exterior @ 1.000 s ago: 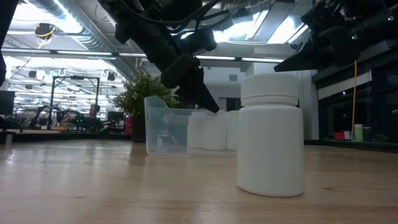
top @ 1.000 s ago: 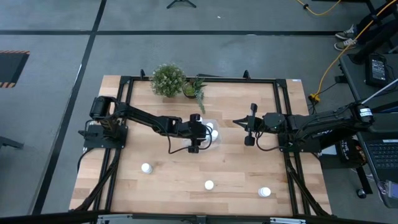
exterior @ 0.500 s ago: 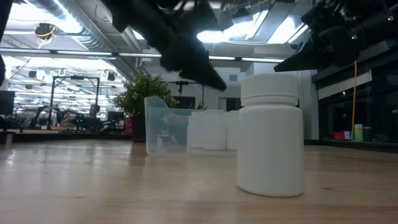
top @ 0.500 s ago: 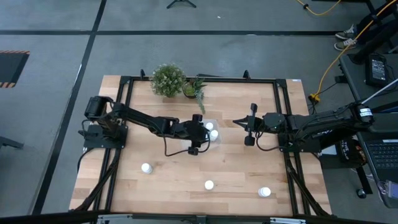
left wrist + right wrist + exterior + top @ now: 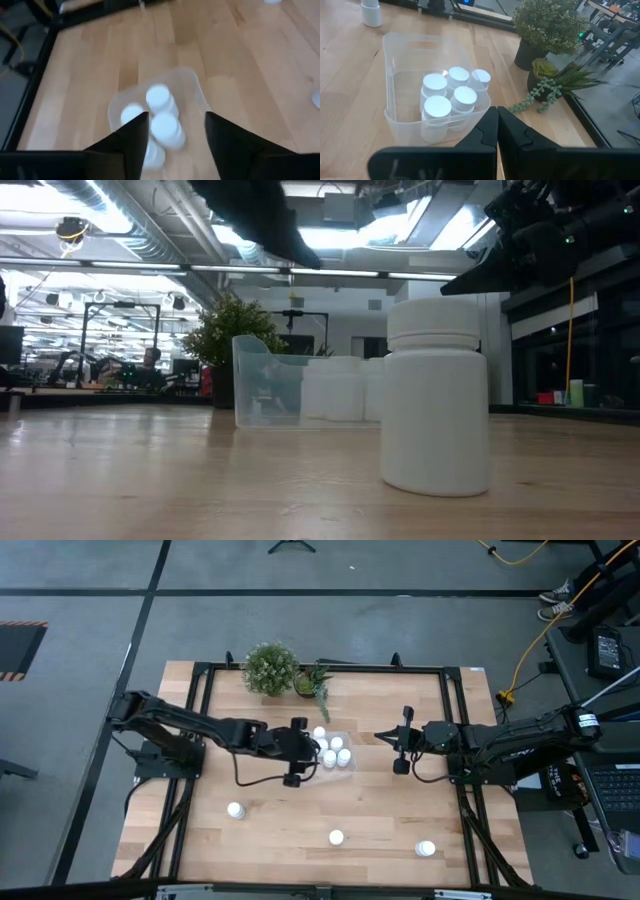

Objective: Pick and place pill bottles into a basket
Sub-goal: Put the white pill bottle into the transparent bin

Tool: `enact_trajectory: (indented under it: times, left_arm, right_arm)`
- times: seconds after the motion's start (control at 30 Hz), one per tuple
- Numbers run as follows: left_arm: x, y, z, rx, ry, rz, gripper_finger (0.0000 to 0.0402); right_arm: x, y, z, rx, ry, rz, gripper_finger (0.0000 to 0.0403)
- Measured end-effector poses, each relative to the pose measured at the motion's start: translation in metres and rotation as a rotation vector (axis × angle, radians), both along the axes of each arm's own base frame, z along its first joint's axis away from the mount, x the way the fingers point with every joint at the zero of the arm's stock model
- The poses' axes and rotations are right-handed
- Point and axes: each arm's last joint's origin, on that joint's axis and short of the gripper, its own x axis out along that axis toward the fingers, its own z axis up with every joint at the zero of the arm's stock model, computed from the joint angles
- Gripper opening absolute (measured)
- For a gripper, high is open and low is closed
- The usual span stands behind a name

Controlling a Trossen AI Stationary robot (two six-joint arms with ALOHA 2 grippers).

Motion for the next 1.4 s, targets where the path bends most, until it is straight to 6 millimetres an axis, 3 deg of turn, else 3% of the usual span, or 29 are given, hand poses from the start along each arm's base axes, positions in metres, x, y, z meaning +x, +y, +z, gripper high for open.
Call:
enact_trajectory:
  times: [0.37, 0.67, 0.97, 1.4]
  left_arm:
    - [-0.031, -0.014, 0.018, -0.161, 0.045, 0.071, 0.0185]
    - [-0.041, -0.033, 0.003, -0.202, 0.218, -0.058, 0.0180]
    - [-0.050, -0.065, 0.002, -0.311, 0.271, -0.250, 0.0157]
    - [-0.073, -0.100, -0.003, -0.442, 0.410, -0.197, 0.0141]
  right_arm:
    - [0.000, 0.000, 0.001, -0.022, -0.007, 0.008, 0.0005]
    - [0.002, 0.000, 0.006, -0.020, -0.057, 0.008, 0.0005]
    - [0.002, 0.000, 0.006, 0.020, -0.068, -0.005, 0.0005]
    - [0.002, 0.000, 0.006, 0.079, -0.084, -0.024, 0.0005]
